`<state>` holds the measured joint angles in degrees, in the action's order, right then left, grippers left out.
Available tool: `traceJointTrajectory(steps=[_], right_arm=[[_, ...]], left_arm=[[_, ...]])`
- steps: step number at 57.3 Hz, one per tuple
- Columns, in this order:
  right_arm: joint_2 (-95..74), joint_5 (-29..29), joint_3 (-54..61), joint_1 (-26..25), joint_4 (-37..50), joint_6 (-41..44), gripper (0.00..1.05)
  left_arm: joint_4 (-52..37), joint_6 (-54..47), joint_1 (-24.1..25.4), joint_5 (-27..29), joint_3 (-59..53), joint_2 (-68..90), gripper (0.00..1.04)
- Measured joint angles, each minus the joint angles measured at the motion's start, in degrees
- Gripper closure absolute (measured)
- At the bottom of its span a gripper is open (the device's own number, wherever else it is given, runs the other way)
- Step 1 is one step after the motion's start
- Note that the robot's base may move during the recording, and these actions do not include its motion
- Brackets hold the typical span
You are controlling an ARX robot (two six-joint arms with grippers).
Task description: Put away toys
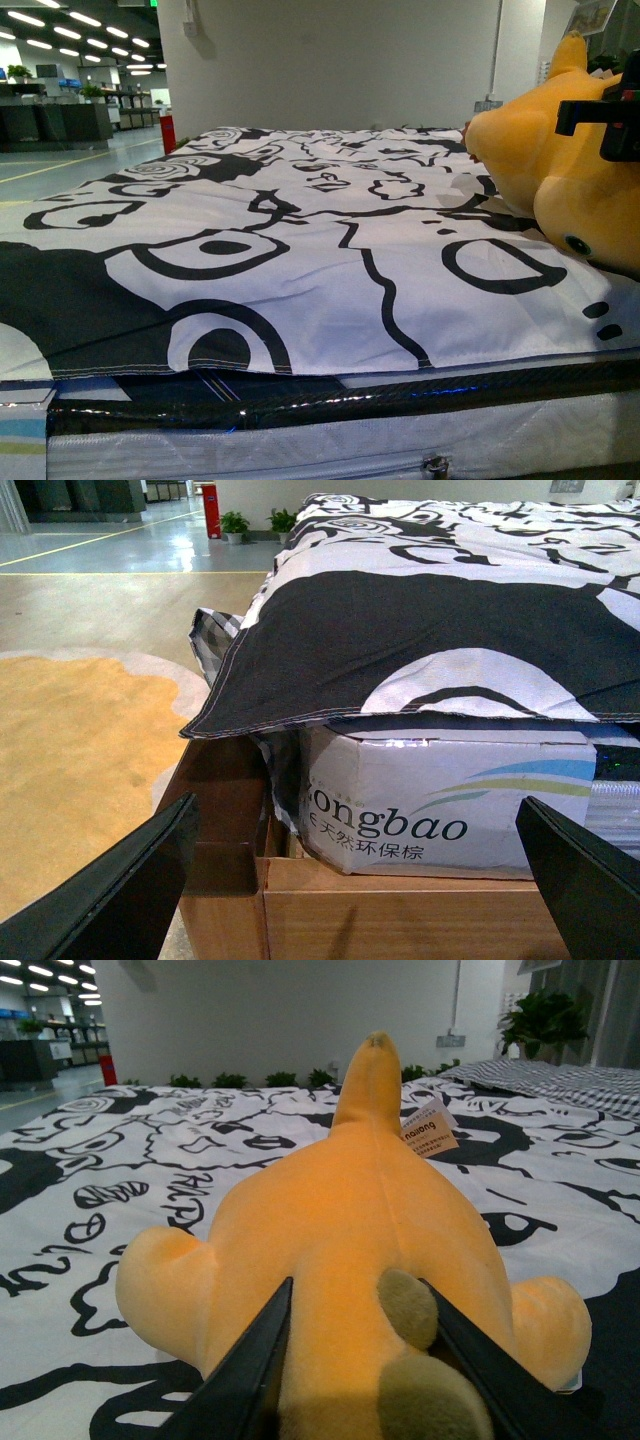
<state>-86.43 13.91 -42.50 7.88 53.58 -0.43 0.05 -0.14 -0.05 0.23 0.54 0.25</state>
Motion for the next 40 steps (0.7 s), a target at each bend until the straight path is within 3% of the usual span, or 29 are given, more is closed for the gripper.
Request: traceJointTrajectory(steps=[11, 29, 40], right_arm=[[0.94, -5.14, 0.0, -2.62, -0.59, -1.44, 0.97], [4.55, -15.41, -1.2, -10.56, -2.78, -7.48, 0.98], [9.18, -24.33, -3.72, -18.53, -3.5, -10.99, 0.98]], left_arm=[[0.0, 0.0, 0.0, -0.02, 0.0, 0.0, 0.06], [0.02, 0.0, 0.0, -0.02, 0.0, 0.0, 0.06], [0.0, 0.0, 0.0, -0.02, 0.0, 0.0, 0.06]])
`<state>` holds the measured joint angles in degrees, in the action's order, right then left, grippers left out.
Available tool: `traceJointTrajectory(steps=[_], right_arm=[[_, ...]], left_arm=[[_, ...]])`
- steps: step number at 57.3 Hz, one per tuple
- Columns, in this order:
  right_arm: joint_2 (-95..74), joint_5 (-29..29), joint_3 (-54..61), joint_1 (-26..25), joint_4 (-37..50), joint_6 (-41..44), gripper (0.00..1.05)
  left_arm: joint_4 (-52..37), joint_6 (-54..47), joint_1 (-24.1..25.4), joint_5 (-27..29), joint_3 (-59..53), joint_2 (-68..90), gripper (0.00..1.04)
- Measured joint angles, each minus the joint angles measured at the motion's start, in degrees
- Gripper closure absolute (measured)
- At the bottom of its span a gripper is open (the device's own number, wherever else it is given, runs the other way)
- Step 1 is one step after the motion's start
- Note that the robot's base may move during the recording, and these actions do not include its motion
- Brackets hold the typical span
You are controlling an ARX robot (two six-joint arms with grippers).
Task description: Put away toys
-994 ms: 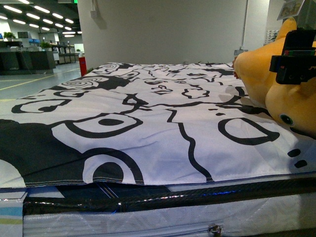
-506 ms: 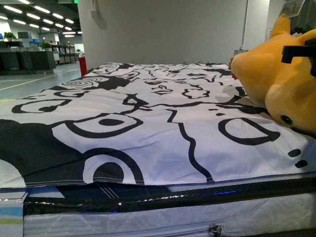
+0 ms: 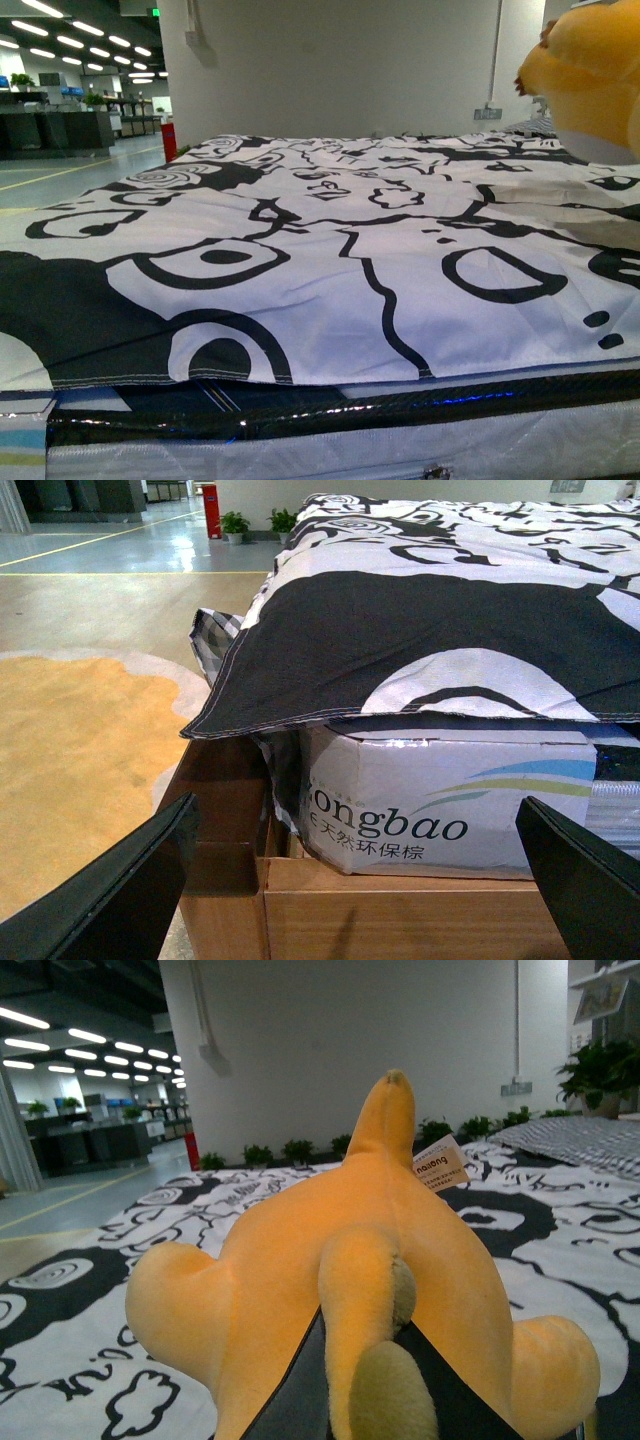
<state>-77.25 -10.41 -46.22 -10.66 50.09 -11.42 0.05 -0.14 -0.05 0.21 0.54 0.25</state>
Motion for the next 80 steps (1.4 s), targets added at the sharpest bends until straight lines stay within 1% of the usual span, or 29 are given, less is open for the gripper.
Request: traceJointTrajectory(steps=[10, 25, 33, 41, 50, 63, 70, 80], right_arm=[[4.17, -8.37, 0.81, -7.3, 0.5, -4.04, 0.98], [11.21, -21.07, 7.45, -17.22, 3.37, -11.91, 0.98], [14.58, -25.92, 10.49, -22.21, 5.29, -16.26, 0.98], [17.0, -28.15, 12.72, -26.51, 6.47, -20.17, 0.98], [20.09, -28.68, 16.09, -29.73, 7.06, -24.04, 0.98], [25.88, -31.78, 21.16, -35.67, 8.76, -29.48, 0.98], [28.35, -31.8, 23.82, -36.0, 6.8, -28.92, 0.98], [31.36, -30.08, 25.22, -33.46, -0.9, -23.76, 0.98]], left_arm=[[0.0, 0.0, 0.0, 0.02, 0.0, 0.0, 0.06], [0.0, 0.0, 0.0, 0.0, 0.0, 0.0, 0.06], [0.0, 0.0, 0.0, 0.0, 0.0, 0.0, 0.06], [0.0, 0.0, 0.0, 0.0, 0.0, 0.0, 0.06], [0.02, 0.0, 0.0, 0.0, 0.0, 0.0, 0.06], [0.0, 0.0, 0.0, 0.02, 0.0, 0.0, 0.06], [0.0, 0.0, 0.0, 0.0, 0.0, 0.0, 0.06], [0.0, 0.0, 0.0, 0.0, 0.0, 0.0, 0.06]])
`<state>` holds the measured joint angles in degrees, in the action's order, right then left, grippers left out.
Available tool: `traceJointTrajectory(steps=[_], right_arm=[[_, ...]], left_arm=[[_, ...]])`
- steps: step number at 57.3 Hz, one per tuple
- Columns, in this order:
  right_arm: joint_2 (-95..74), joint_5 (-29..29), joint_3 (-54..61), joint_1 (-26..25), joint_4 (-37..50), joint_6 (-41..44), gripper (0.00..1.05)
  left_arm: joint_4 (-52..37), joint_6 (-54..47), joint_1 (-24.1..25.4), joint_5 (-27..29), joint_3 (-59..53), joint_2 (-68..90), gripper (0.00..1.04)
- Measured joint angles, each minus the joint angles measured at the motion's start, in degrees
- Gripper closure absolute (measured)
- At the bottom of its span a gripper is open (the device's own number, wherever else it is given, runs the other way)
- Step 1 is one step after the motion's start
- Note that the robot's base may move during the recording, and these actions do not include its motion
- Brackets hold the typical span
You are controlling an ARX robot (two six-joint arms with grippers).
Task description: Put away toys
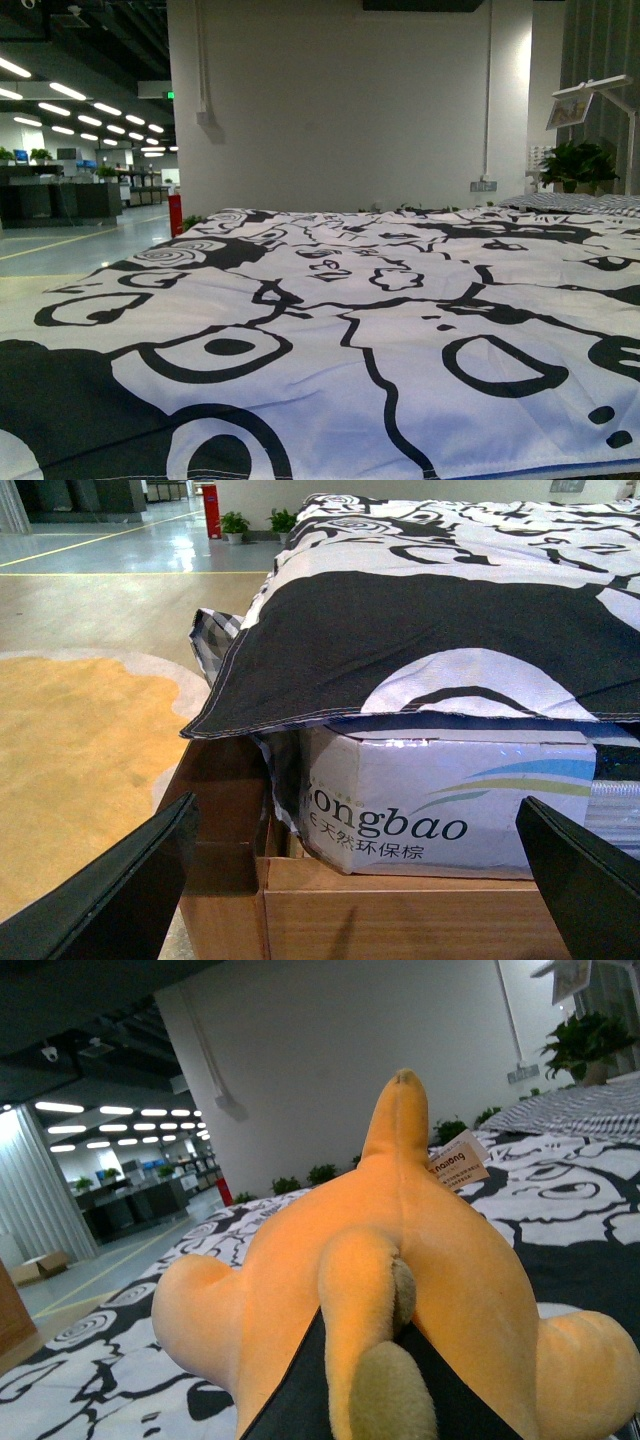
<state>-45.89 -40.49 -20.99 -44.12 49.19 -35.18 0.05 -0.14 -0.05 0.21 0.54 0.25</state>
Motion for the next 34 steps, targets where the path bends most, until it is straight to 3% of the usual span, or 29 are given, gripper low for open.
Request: traceJointTrajectory(steps=[10, 17, 22, 34], right_arm=[[0.72, -0.17, -0.17, 0.42, -1.6, 3.32, 0.98], [8.02, 2.67, -2.86, 4.42, -27.28, 18.23, 0.98], [13.05, 6.49, 0.17, 8.9, -36.46, 26.71, 0.98], [21.51, 16.85, 6.84, 19.19, -38.58, 33.51, 0.98]], left_arm=[[0.02, 0.0, 0.0, 0.02, 0.0, 0.0, 0.06], [0.0, 0.0, 0.0, 0.0, 0.0, 0.0, 0.06], [0.0, 0.0, 0.0, 0.0, 0.0, 0.0, 0.06], [0.0, 0.0, 0.0, 0.0, 0.0, 0.0, 0.06]])
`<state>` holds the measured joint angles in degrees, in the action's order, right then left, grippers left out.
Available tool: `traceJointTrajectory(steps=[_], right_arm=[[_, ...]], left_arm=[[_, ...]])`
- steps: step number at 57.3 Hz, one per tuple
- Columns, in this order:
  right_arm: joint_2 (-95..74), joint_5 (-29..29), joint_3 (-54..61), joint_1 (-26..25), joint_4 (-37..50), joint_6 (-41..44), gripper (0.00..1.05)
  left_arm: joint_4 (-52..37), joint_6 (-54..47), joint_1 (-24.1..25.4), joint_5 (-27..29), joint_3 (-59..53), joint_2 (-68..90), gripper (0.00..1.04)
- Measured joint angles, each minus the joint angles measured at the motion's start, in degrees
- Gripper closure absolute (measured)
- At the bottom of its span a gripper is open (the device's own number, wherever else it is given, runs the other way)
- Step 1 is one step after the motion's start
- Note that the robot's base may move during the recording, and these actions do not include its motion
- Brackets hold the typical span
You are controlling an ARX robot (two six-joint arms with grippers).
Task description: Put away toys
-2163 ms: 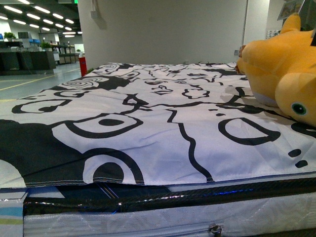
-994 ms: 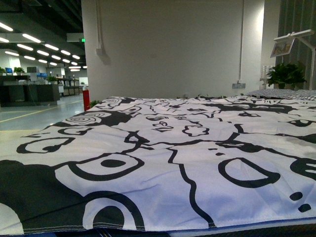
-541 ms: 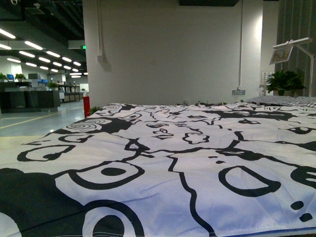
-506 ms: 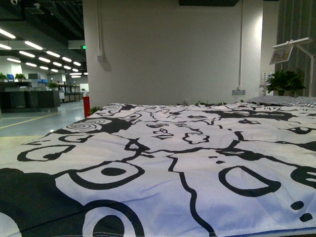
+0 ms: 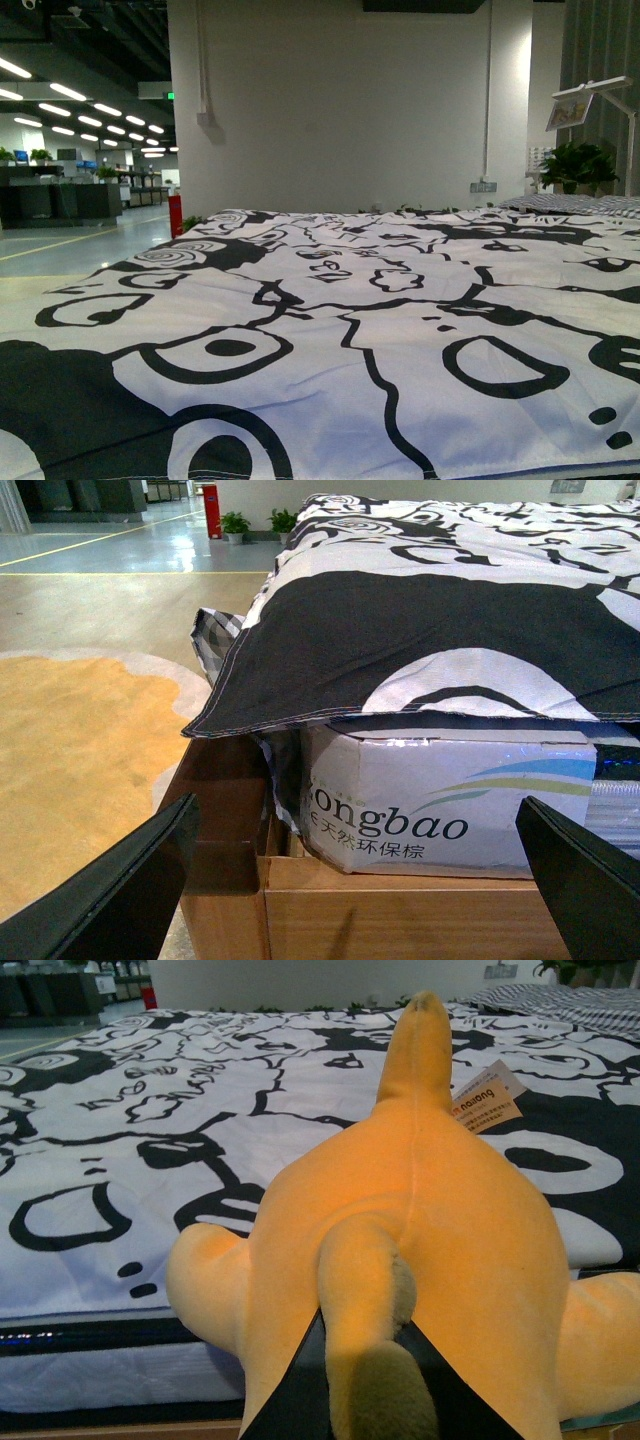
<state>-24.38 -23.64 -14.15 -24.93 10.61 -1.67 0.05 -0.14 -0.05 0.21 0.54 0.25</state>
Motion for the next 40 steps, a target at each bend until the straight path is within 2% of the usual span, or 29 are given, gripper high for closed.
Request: traceJointTrajectory(steps=[17, 33, 37, 40], right_arm=[[7.52, 10.43, 5.84, 10.91, -1.44, 1.36, 0.98], [11.8, 16.0, 8.81, 16.7, -2.75, 1.51, 0.98], [13.07, 21.29, 9.22, 20.46, -3.63, 1.53, 0.98], [15.87, 23.1, 9.25, 23.04, -7.32, 1.53, 0.98]], left_arm=[[0.0, 0.0, 0.0, 0.02, 0.0, 0.0, 0.06], [0.0, 0.0, 0.0, 0.0, 0.0, 0.0, 0.06], [0.0, 0.0, 0.0, 0.02, 0.0, 0.0, 0.06], [0.0, 0.0, 0.0, 0.0, 0.0, 0.0, 0.06]])
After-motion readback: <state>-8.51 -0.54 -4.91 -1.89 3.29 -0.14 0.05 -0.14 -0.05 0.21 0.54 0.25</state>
